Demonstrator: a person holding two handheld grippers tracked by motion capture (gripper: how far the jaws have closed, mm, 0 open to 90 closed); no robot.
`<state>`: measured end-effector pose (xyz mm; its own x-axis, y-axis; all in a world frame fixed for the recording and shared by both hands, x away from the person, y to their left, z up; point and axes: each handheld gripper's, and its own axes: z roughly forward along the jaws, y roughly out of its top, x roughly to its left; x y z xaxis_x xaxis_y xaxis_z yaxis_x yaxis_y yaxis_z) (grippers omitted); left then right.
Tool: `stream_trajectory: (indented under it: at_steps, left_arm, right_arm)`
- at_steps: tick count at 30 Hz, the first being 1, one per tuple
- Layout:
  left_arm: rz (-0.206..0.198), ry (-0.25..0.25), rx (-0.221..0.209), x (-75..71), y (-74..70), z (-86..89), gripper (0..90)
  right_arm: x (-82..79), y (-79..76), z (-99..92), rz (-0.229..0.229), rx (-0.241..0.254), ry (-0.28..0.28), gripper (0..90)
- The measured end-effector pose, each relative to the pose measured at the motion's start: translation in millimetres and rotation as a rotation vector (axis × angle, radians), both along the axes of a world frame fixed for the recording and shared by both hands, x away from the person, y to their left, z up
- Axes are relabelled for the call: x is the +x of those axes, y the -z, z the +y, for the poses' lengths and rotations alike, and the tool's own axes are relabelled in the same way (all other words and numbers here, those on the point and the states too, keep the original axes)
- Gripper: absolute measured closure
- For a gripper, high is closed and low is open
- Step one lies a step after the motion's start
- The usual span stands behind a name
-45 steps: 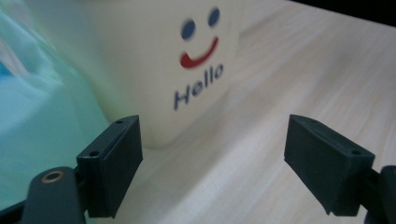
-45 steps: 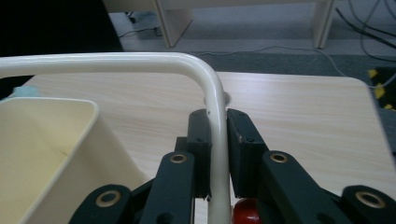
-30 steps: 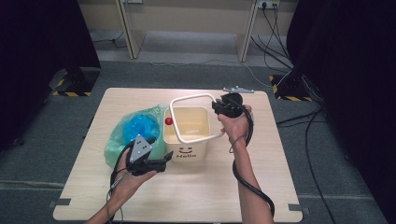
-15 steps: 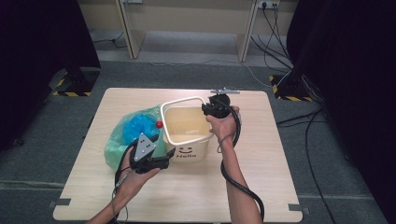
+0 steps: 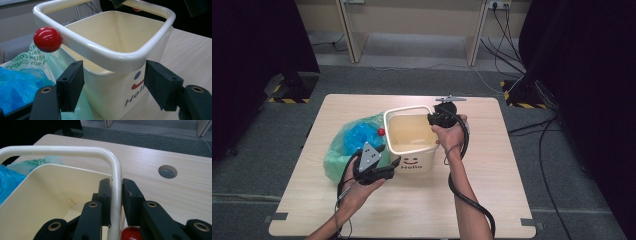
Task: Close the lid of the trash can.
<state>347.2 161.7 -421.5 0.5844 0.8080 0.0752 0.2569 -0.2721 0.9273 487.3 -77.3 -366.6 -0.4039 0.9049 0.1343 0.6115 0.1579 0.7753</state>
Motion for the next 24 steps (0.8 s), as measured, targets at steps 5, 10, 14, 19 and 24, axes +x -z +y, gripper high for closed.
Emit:
stream_trajectory:
  at_steps: [5, 10, 14, 19, 24]
  left_arm:
    - [0.020, -0.004, -0.016, 2.1, 0.8, 2.4, 34.6]
    - [0.039, -0.007, -0.032, 4.2, 2.8, 4.7, 35.5]
    - [0.043, -0.013, -0.033, 5.4, 4.0, 6.6, 36.3]
    - [0.039, -0.023, -0.039, 6.5, 2.6, 8.2, 37.4]
    - [0.039, -0.027, -0.039, 7.6, 2.9, 9.8, 37.6]
  right_arm:
    - [-0.9, 3.6, 0.1, 0.006, -0.021, 0.004, 75.6]
    - [-3.8, 6.5, 2.6, 0.003, -0.054, -0.003, 73.9]
    - [-6.3, 6.2, 1.7, -0.003, -0.079, -0.003, 73.0]
    - [-7.0, 11.1, -2.7, 0.008, -0.068, -0.003, 72.6]
    - [-7.0, 15.2, -7.2, 0.020, -0.044, -0.002, 71.0]
